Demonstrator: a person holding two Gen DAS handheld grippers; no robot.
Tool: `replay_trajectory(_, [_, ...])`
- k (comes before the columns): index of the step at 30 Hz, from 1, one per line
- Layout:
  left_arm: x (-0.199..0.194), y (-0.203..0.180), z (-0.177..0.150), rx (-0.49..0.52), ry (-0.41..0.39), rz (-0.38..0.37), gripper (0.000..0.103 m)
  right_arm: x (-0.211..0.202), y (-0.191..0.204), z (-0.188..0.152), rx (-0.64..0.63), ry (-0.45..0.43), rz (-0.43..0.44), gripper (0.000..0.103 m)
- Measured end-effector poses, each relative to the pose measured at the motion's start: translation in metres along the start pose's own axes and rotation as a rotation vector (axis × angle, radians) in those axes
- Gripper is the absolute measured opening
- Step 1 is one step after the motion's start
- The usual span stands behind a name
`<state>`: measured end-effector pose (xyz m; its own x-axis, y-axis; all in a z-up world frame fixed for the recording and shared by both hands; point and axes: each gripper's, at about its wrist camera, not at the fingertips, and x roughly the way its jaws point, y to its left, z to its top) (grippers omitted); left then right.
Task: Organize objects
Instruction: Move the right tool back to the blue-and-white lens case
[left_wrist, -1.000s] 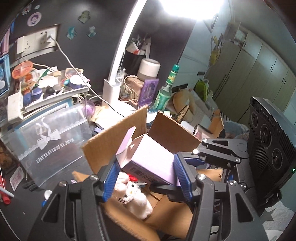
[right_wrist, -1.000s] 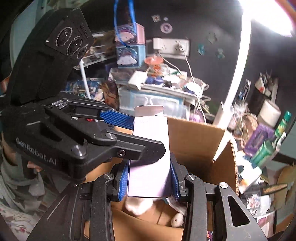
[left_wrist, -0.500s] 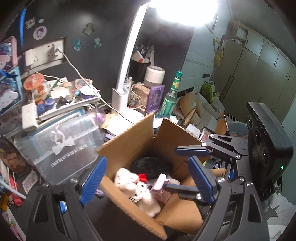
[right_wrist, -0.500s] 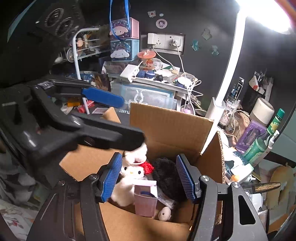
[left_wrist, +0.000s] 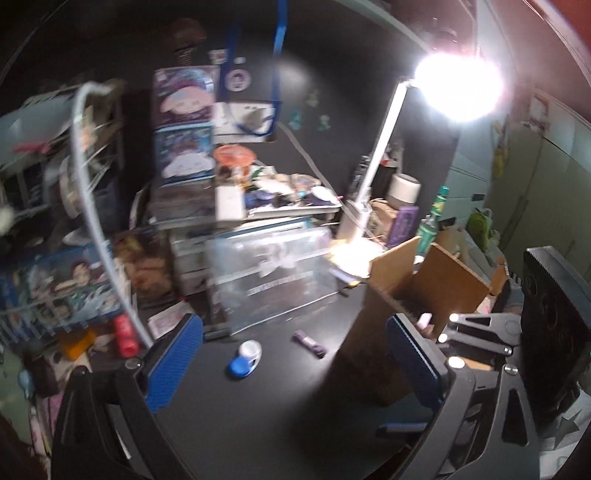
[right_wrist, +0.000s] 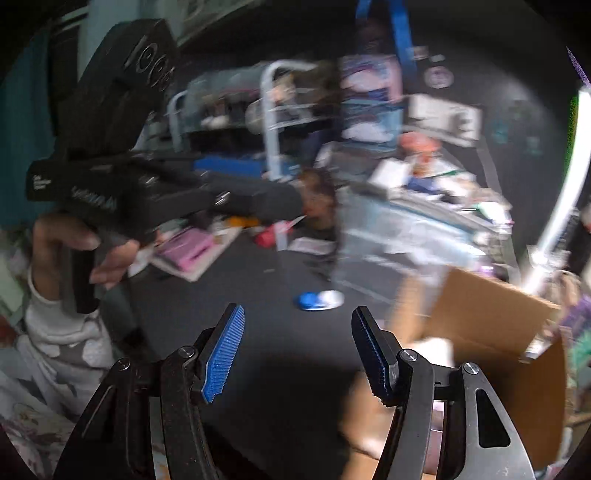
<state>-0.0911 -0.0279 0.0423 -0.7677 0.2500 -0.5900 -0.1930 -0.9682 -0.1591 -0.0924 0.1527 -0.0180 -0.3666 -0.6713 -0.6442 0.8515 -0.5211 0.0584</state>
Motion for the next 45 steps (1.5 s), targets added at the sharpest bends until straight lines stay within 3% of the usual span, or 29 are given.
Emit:
replay_trajectory(3, [-0.005,0.024,-0.017,-0.037,0.000,0.036,0.099,0.031,0.022,-0.001,-0.001,0.043,0.057,0.057])
replay_trajectory(8, [-0.004,0.056,-0.047,-0.094,0.015,0.046,0.099,0.090,0.032,-0.007,0.118,0.116,0.121,0.058])
replay_trajectory(13, [0.014,0.077,-0.071,-0.132,0.074,0.048,0.099,0.149,0.011,-0.022,0.262,0.176,0.030,0.058])
replay_trajectory(17, [0.026,0.090,-0.086,-0.166,0.116,0.006,0.099,0.178,-0.016,-0.026,0.331,0.168,-0.056,0.059])
replay_trajectory(23, [0.029,0.099,-0.093,-0.177,0.133,0.002,0.099,0.219,-0.043,-0.022,0.413,0.170,-0.151,0.059])
replay_trajectory(27, [0.029,0.107,-0.096,-0.190,0.136,0.009,0.099,0.231,-0.048,-0.014,0.370,0.153,-0.222,0.059])
replay_trajectory(30, [0.030,0.112,-0.096,-0.202,0.138,0.008,0.099,0.238,-0.052,-0.010,0.351,0.162,-0.225,0.058])
replay_trajectory(34, [0.030,0.114,-0.095,-0.204,0.139,0.006,0.099,0.242,-0.048,-0.007,0.287,0.166,-0.199,0.050])
replay_trajectory(35, [0.030,0.114,-0.095,-0.203,0.139,0.005,0.099,0.242,-0.046,-0.007,0.262,0.165,-0.192,0.044])
replay_trajectory(36, [0.030,0.114,-0.095,-0.204,0.138,0.006,0.099,0.242,-0.044,-0.006,0.244,0.169,-0.176,0.031])
replay_trajectory(37, [0.030,0.115,-0.095,-0.204,0.137,0.007,0.099,0.243,-0.042,-0.006,0.225,0.183,-0.136,0.027])
replay_trajectory(43, [0.027,0.117,-0.095,-0.213,0.130,0.011,0.099,0.237,-0.024,-0.009,0.095,0.239,0.014,0.027])
replay_trajectory(45, [0.026,0.117,-0.095,-0.215,0.127,0.011,0.099,0.234,-0.022,-0.011,0.084,0.250,0.019,0.027])
